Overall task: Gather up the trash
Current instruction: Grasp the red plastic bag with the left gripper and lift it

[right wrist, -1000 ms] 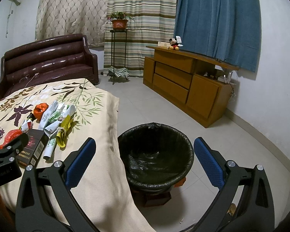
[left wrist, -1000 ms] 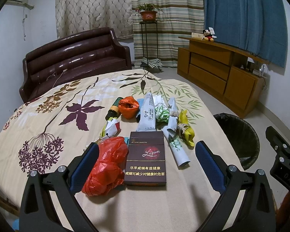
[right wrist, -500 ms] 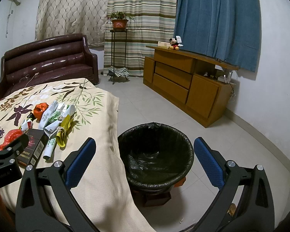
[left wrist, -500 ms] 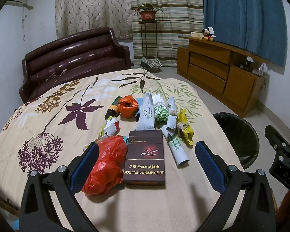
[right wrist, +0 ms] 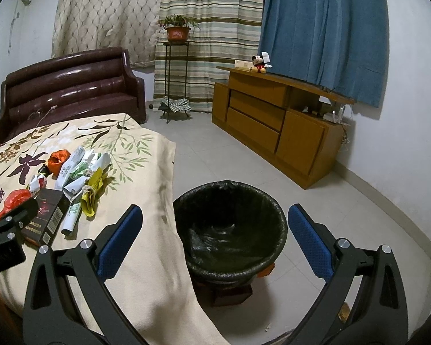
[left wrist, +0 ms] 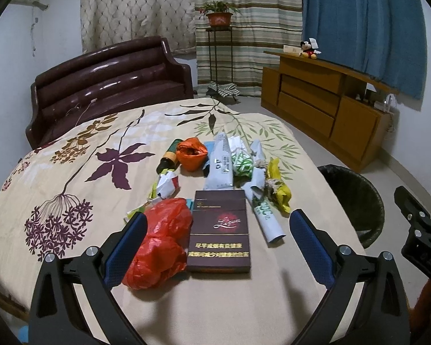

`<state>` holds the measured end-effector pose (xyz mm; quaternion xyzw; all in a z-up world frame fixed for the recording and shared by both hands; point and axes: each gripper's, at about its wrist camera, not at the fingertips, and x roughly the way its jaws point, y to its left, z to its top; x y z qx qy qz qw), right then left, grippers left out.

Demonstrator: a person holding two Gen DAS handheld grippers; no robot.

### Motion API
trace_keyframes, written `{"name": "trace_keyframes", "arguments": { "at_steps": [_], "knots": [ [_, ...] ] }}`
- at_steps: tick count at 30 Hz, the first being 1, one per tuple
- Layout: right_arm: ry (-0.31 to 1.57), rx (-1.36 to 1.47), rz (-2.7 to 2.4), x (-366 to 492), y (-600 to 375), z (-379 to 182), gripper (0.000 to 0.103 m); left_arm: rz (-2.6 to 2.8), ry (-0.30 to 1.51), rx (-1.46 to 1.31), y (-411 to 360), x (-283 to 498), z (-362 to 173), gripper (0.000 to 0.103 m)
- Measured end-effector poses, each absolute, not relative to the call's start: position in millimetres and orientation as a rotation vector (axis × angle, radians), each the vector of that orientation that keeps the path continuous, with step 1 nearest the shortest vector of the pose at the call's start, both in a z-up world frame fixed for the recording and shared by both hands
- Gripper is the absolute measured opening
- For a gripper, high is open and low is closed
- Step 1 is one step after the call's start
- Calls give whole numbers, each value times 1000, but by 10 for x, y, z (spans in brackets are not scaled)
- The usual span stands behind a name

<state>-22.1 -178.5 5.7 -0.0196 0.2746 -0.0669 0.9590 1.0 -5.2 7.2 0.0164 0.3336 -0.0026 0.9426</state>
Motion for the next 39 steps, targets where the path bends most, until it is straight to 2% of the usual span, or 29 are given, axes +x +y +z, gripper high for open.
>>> {"name": "trace_keyframes", "arguments": {
  "at_steps": [8,9,12,13,16,20,34,35,38,39],
  "knots": [
    [572,-40,-128,-227,-1801,43,99,20,706,13,202,51,4,95],
    [576,-41,-125,-216,-1773,28,99,30,705,14,236,47,-2,93],
    [581,-41,-115,-185,-1697,19,97,29,724,1,333,70,-28,74],
    [583,-39,-108,-173,-1683,18,95,19,736,-12,358,89,-35,73],
    [595,-36,-79,-142,-1636,32,83,37,747,-17,453,110,-67,73],
    [609,-37,-49,-107,-1549,16,74,63,755,-7,558,118,-103,73],
    [649,-30,-31,-11,-1467,-108,73,40,799,3,593,292,-222,72],
    [651,-30,-30,-7,-1464,-112,73,35,801,6,588,299,-236,70],
    [656,-32,-29,9,-1461,-129,73,-4,802,-8,593,309,-252,52],
    [659,-32,-28,13,-1456,-137,73,-16,809,-10,595,318,-262,43]
  ]
}}
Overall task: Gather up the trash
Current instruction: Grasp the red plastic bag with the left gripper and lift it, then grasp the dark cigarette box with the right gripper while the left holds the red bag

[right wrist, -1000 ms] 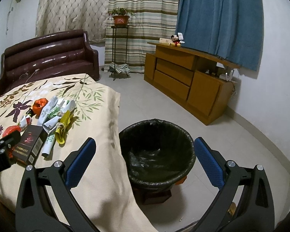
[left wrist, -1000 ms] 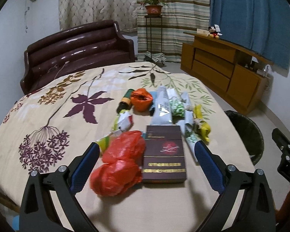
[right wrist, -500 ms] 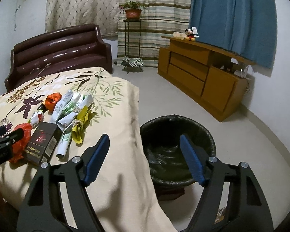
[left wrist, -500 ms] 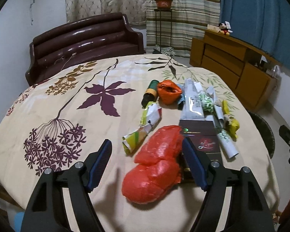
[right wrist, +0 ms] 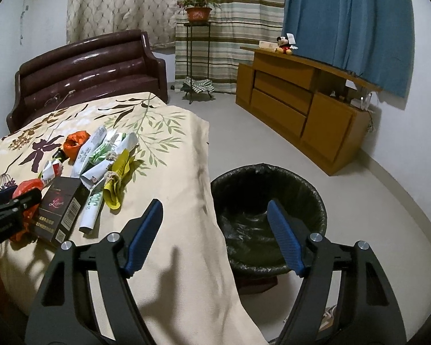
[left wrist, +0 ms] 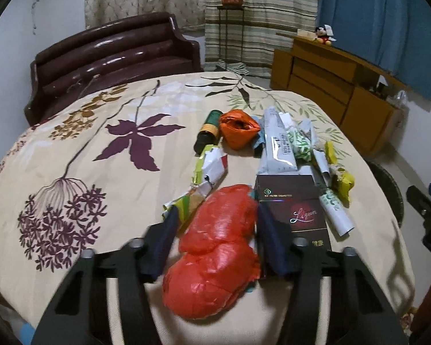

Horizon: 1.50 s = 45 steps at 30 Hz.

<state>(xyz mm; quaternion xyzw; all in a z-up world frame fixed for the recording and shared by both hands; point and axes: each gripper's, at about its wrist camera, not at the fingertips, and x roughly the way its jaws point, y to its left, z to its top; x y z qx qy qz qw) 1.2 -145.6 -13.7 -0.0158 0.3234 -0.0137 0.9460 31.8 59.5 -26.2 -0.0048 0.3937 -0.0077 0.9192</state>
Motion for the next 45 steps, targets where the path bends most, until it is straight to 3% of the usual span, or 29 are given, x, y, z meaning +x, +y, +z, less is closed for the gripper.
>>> {"name": "trace_keyframes", "arguments": {
  "at_steps": [4,7,45],
  "knots": [
    [662,-34,-25,25,-1434,-144,73,-24,816,-15,612,318,-270,27],
    [659,-34,-23,25,-1418,-143,73,-38,802,-17,631,273,-218,25],
    [705,-125,206,-54,69,-122,73,123,755,-50,1773,-30,-136,22]
  ]
}}
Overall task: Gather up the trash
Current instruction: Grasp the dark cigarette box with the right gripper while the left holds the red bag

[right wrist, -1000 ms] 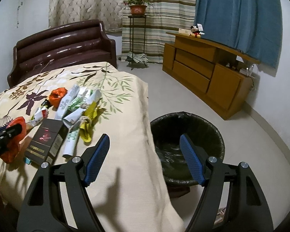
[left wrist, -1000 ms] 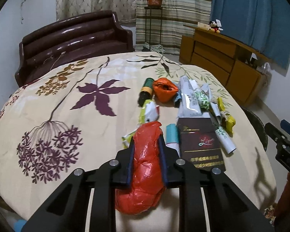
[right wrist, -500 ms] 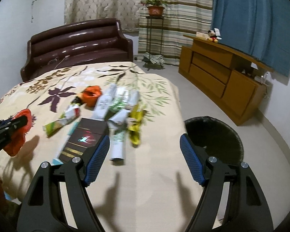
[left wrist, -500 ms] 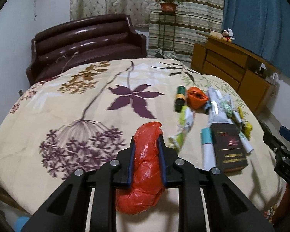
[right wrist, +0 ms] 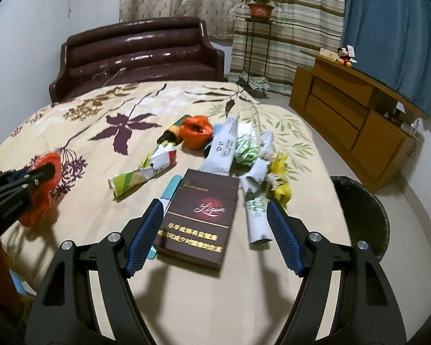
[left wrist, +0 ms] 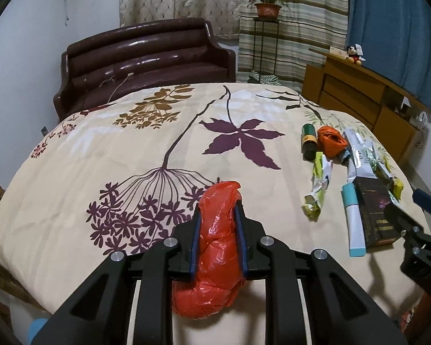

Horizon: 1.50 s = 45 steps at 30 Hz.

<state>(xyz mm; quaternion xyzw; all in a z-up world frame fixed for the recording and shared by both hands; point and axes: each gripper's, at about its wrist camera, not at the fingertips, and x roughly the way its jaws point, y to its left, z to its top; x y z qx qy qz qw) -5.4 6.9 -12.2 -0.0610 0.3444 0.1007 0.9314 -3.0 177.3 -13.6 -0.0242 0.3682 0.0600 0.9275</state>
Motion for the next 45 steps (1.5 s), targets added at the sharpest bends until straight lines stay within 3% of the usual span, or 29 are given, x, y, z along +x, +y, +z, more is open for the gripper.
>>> {"name": "trace_keyframes", "arguments": {
  "at_steps": [8,9,10,11,45],
  "knots": [
    [755,-149,199,4,158,-272,72,115,763,-63,1809,-25,-183,22],
    [755,-146,202,-1,149,-279,68,114,763,-66,1819,-24,-191,22],
    [758,-141,213,0,148,-282,59,113,764,-68,1818,-27,-194,22],
    [769,-135,225,4,145,-295,58,113,764,-69,1819,-30,-196,22],
    [807,-145,234,49,68,-345,55,123,768,-55,1701,-41,-188,22]
  ]
}}
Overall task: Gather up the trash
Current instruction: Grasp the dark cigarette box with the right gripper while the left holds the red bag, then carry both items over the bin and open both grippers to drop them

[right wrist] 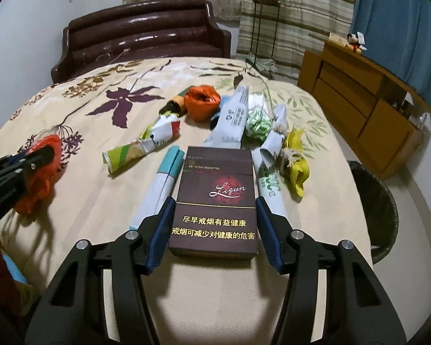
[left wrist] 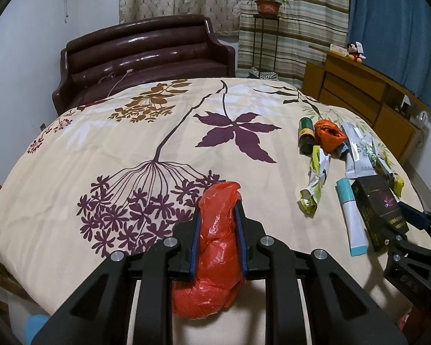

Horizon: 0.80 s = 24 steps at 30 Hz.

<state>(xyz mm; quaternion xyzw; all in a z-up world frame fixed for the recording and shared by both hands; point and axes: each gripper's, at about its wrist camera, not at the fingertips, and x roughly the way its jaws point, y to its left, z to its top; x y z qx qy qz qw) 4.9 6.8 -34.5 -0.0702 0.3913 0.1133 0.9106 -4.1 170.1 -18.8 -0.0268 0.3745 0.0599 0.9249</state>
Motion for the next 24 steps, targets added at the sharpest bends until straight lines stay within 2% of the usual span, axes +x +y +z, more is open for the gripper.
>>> {"name": "trace_keyframes", "arguments": {
  "at_steps": [13,24],
  "knots": [
    [806,-175,250,52,137,-391,54,123,771,-55,1690,-24,-202,22],
    [679,-122,215,1,-188,3,53,57,738,-50,1363,27,-84,22]
  ]
}}
